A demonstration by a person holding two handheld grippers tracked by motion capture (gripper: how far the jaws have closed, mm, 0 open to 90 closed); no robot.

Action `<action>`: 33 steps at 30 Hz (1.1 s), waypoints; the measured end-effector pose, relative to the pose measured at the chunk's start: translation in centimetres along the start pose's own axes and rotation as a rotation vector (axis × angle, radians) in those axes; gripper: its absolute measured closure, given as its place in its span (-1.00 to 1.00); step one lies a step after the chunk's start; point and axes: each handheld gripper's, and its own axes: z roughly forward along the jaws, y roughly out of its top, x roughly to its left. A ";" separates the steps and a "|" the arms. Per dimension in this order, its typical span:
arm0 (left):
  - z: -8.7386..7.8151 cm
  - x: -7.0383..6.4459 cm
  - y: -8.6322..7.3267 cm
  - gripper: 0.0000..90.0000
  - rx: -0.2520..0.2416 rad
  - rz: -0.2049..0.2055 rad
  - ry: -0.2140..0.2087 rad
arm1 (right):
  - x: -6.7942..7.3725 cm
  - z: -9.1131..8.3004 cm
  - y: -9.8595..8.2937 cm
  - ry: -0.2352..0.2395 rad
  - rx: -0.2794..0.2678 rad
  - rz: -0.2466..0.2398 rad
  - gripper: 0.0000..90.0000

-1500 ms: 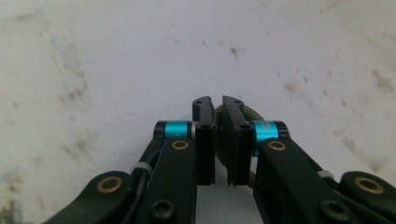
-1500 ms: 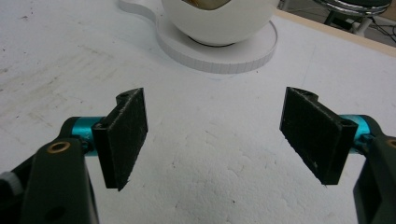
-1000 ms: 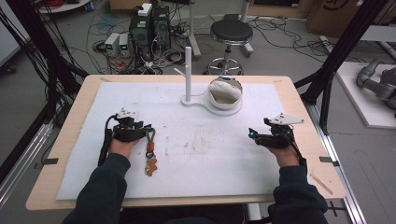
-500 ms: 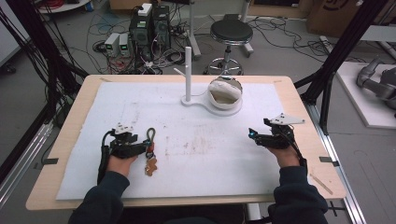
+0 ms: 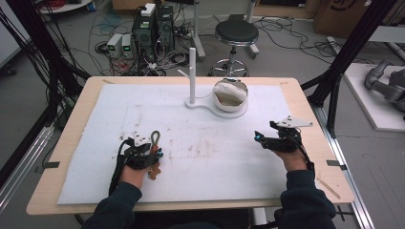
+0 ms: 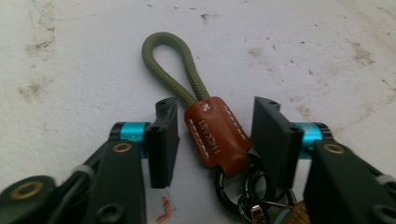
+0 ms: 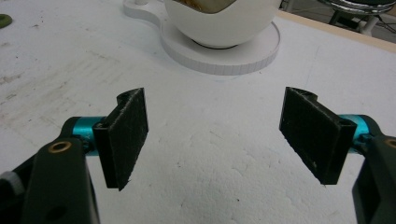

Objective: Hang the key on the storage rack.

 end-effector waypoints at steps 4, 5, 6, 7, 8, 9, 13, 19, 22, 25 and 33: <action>-0.1 0.7 0.1 0.53 0.002 0.016 -0.022 | 0.1 0.0 0.0 0.000 0.002 -0.001 -0.46; -0.1 0.9 0.1 0.55 -0.001 0.009 -0.031 | 0.0 0.0 0.0 0.000 0.001 0.000 -0.46; -0.1 1.0 0.1 0.56 -0.003 0.005 -0.037 | 0.0 0.0 0.0 0.001 0.000 0.004 -0.46; 0.0 1.1 0.1 0.57 -0.009 0.000 -0.041 | 0.0 0.0 0.0 -0.002 -0.002 0.002 -0.46; -0.1 1.2 0.2 0.57 -0.012 -0.003 -0.050 | 0.0 0.0 0.0 -0.002 0.000 0.001 -0.46; -0.1 1.4 0.3 0.57 -0.019 -0.013 -0.060 | 0.0 -0.1 0.0 -0.002 -0.002 0.004 -0.46; -0.9 2.0 1.3 0.57 -0.112 -0.053 -0.097 | -0.1 -0.1 0.0 -0.006 -0.005 0.005 -0.46; -2.6 2.9 4.3 0.57 -0.275 -0.075 -0.163 | 0.0 -0.2 0.0 -0.008 -0.018 0.006 -0.46; -3.2 3.0 6.0 0.57 -0.327 -0.060 -0.175 | -0.1 -0.3 0.0 -0.011 -0.027 0.005 -0.46; -3.6 3.1 8.1 0.57 -0.371 -0.057 -0.198 | -0.1 -0.3 0.0 -0.009 -0.028 0.012 -0.46; -3.7 2.3 13.6 0.57 -0.436 -0.003 -0.205 | -0.3 -0.4 0.0 -0.011 -0.037 0.019 -0.46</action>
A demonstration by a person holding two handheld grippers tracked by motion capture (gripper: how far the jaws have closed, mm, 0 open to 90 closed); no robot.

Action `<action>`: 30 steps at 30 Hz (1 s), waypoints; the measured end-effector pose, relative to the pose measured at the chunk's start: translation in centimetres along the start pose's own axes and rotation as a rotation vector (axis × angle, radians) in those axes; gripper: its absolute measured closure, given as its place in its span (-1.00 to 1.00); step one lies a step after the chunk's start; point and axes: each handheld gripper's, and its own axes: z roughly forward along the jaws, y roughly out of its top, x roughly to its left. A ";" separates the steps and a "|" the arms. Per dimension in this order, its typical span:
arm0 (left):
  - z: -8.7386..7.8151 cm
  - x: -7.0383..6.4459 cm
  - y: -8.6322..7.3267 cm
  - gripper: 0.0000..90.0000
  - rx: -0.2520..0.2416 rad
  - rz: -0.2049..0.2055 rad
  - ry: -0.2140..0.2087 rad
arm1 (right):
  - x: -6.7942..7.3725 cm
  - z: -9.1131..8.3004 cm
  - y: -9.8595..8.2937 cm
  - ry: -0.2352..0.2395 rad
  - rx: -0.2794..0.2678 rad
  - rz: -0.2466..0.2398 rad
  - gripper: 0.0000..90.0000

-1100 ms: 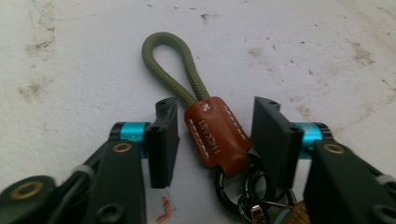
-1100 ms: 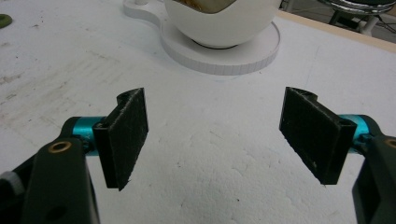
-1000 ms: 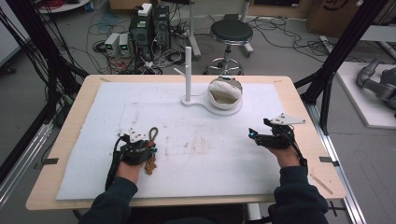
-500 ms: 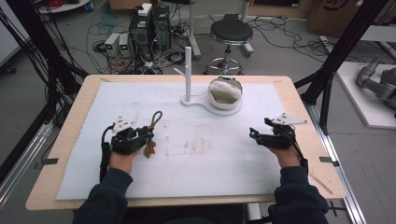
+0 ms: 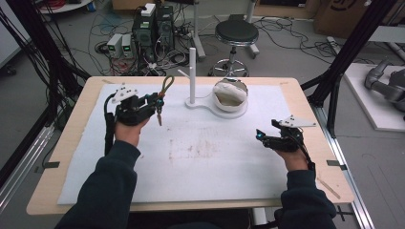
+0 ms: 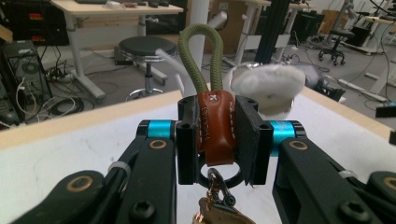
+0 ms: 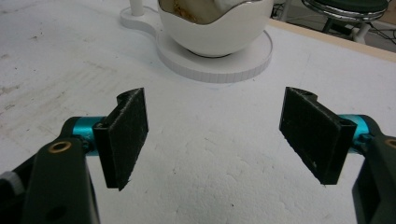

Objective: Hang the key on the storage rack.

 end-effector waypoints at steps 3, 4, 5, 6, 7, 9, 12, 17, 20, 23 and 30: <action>1.1 -0.2 1.3 0.57 -0.008 0.006 -0.004 | -0.1 0.0 0.0 0.003 -0.001 0.001 -0.46; 1.4 -0.4 1.7 0.57 -0.010 0.013 -0.007 | -0.1 0.0 0.0 0.002 -0.002 0.001 -0.46; 1.8 -0.6 1.9 0.57 -0.012 0.019 -0.010 | -0.1 0.0 0.0 0.004 -0.005 0.002 -0.46; 2.1 -0.9 2.2 0.57 -0.008 0.028 -0.014 | -0.2 0.0 0.0 0.003 -0.001 0.005 -0.46; 2.3 -1.0 2.3 0.57 -0.013 0.030 -0.017 | -0.2 0.0 0.0 0.003 -0.002 0.007 -0.46; 3.0 -1.5 2.5 0.57 -0.012 0.038 -0.026 | -0.2 0.0 -0.1 0.007 -0.004 0.004 -0.46; 3.8 -1.8 2.4 0.57 0.013 0.050 -0.027 | -0.2 -0.1 -0.1 0.008 -0.004 0.008 -0.46; 5.4 -2.2 2.7 0.57 0.039 0.057 -0.015 | -0.2 0.0 -0.1 0.013 -0.002 0.003 -0.46; 6.3 -2.4 2.9 0.57 0.063 0.063 -0.004 | -0.2 0.0 -0.1 0.014 -0.002 0.003 -0.46; 7.3 -2.6 2.8 0.57 0.096 0.082 0.013 | -0.3 0.0 -0.1 0.015 -0.003 0.005 -0.46; 8.9 -2.6 2.7 0.57 0.131 0.084 0.042 | -0.2 0.1 -0.2 0.017 0.000 0.007 -0.46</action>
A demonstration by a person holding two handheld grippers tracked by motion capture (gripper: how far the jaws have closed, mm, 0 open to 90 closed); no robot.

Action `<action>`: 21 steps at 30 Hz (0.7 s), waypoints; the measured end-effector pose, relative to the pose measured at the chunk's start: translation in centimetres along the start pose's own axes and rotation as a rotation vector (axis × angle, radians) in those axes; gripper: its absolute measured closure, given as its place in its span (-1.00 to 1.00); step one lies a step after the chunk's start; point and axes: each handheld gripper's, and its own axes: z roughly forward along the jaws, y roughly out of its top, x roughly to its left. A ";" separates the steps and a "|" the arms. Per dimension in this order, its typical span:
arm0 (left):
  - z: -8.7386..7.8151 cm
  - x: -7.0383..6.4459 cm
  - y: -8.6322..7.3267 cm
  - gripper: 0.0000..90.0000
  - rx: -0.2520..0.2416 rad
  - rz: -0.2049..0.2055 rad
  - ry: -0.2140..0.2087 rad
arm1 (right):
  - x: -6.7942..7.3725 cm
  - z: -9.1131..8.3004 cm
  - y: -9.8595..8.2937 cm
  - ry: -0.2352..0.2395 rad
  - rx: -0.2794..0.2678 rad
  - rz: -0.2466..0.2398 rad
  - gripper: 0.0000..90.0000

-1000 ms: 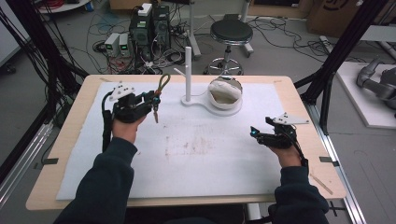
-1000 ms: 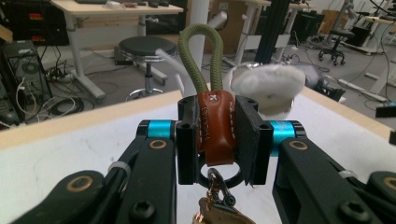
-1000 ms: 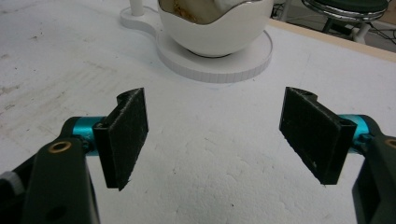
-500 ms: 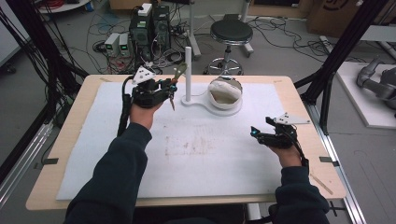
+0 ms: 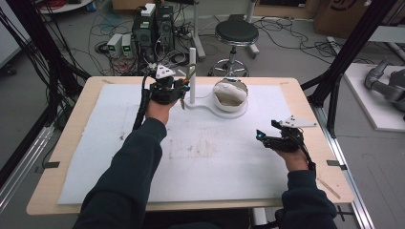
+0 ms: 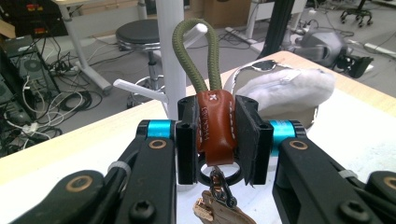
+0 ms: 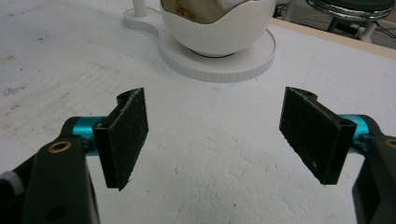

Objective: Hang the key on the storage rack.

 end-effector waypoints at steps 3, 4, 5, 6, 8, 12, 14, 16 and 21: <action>0.7 0.1 -0.1 0.57 0.013 -0.010 0.012 | 0.0 0.0 0.0 0.002 0.002 -0.001 -0.46; 0.9 0.2 -0.1 0.57 0.022 -0.015 0.012 | 0.1 0.0 0.0 0.001 0.002 -0.001 -0.46; 1.2 0.2 -0.3 0.56 0.030 -0.014 0.017 | 0.1 0.0 0.0 0.001 0.002 -0.002 -0.46; 1.4 0.3 -0.4 0.56 0.040 -0.010 0.019 | 0.1 0.0 0.0 0.000 -0.001 -0.001 -0.46; 1.8 0.5 -0.7 0.55 0.060 -0.024 0.013 | 0.1 0.0 0.0 0.000 0.000 -0.001 -0.46; 2.0 1.1 -1.7 0.51 0.058 -0.071 -0.015 | 0.1 0.0 0.0 0.001 0.000 -0.004 -0.46; 1.8 1.5 -2.2 0.46 0.045 -0.090 -0.024 | 0.1 0.0 0.0 0.000 0.001 -0.007 -0.46; 1.5 2.0 -2.6 0.36 0.033 -0.109 -0.037 | 0.1 0.0 0.0 0.001 0.001 -0.007 -0.46; 0.4 3.2 -3.3 0.13 -0.010 -0.153 -0.059 | 0.2 0.0 0.0 0.003 0.003 -0.009 -0.46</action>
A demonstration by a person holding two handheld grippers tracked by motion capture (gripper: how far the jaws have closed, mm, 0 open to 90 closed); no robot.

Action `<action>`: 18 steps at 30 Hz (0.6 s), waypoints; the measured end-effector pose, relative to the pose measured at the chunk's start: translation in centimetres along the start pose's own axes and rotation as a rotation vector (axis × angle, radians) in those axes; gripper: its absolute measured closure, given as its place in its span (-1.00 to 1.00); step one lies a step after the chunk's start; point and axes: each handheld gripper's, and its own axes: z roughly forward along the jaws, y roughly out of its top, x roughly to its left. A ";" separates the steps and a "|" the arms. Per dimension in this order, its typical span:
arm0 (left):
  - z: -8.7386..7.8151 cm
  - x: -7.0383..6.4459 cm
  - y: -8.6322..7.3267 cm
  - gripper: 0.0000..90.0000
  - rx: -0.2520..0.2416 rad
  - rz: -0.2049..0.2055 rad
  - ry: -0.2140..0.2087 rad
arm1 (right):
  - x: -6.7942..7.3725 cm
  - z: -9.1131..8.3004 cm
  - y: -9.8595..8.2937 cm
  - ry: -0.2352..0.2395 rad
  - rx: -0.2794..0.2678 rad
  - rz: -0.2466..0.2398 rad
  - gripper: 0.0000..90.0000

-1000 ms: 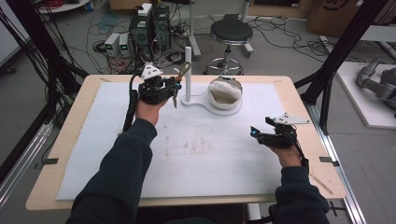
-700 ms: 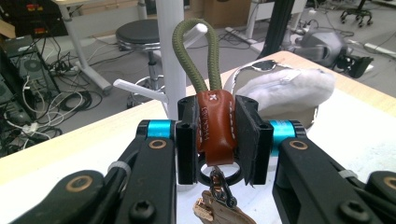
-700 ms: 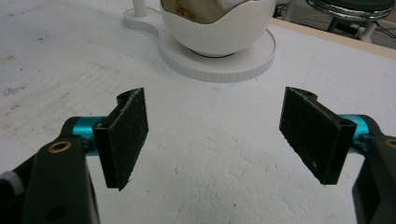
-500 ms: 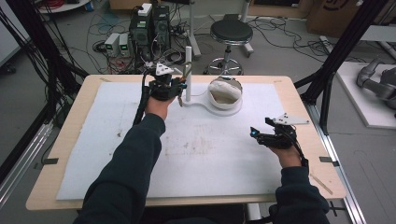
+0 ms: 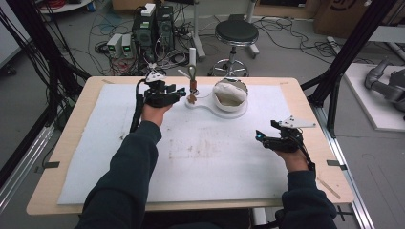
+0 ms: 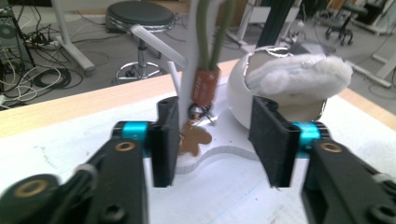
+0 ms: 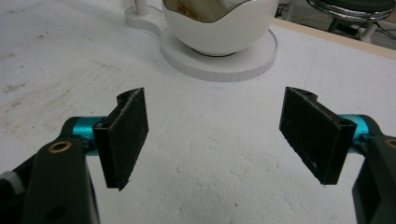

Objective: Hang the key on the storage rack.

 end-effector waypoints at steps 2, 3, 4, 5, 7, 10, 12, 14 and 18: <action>-0.6 0.5 -0.2 0.05 -0.008 -0.014 -0.020 | 0.0 0.1 0.0 0.000 -0.006 -0.001 -0.46; -1.0 0.7 -0.3 -0.01 -0.015 -0.019 -0.038 | 0.1 0.1 0.0 -0.001 -0.005 -0.001 -0.46; -1.5 0.9 -0.5 -0.01 -0.022 -0.021 -0.057 | 0.0 0.1 0.0 0.000 -0.004 -0.003 -0.46; -1.9 1.0 -0.8 -0.02 -0.032 -0.015 -0.069 | 0.0 0.1 0.0 0.001 -0.005 -0.007 -0.46; -2.8 1.3 -1.4 -0.22 -0.041 -0.018 -0.077 | 0.1 0.1 0.0 0.008 -0.002 -0.005 -0.46; -4.8 1.9 -2.5 -0.44 -0.082 0.009 -0.103 | 0.1 0.1 0.0 0.017 -0.004 -0.009 -0.47; -6.1 2.3 -3.2 -0.52 -0.104 0.024 -0.113 | 0.3 0.2 0.0 0.027 -0.006 -0.019 -0.50; -7.4 2.8 -3.8 -0.52 -0.106 0.035 -0.108 | 0.5 0.4 0.1 0.036 -0.001 -0.027 -0.51; -9.9 3.3 -5.6 -0.52 -0.120 0.063 -0.103 | 0.7 0.7 0.1 0.043 0.013 -0.041 -0.52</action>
